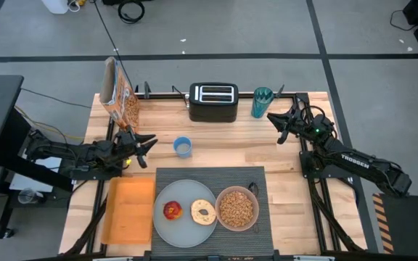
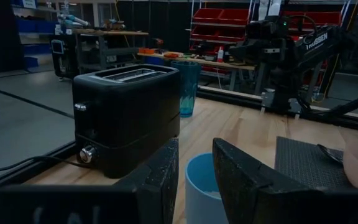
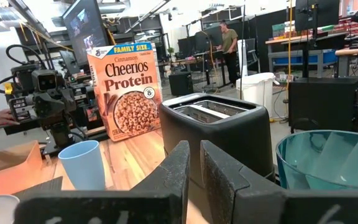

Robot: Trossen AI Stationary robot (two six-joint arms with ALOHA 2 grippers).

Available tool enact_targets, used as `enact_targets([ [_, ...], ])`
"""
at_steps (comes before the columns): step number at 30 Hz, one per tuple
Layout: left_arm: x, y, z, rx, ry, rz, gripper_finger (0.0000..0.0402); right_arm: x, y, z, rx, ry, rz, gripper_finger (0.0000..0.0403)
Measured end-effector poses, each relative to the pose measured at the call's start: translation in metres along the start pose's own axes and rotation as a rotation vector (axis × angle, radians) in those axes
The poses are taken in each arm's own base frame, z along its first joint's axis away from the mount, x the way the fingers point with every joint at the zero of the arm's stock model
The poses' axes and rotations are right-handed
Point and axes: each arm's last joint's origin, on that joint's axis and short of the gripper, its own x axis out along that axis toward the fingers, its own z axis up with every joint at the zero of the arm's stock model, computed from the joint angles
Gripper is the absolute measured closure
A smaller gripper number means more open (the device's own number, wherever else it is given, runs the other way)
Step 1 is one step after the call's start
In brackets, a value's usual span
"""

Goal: Arrange a breakfast setting
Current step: Return to Home Position

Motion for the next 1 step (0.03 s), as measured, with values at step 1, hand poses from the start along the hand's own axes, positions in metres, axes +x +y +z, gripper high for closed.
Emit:
enact_targets([
  [1, 0.0, 0.0, 0.0, 0.0, 0.0, 0.0, 0.0296, 0.0, 0.0, 0.0, 0.0, 0.0, 0.0, 0.0355],
])
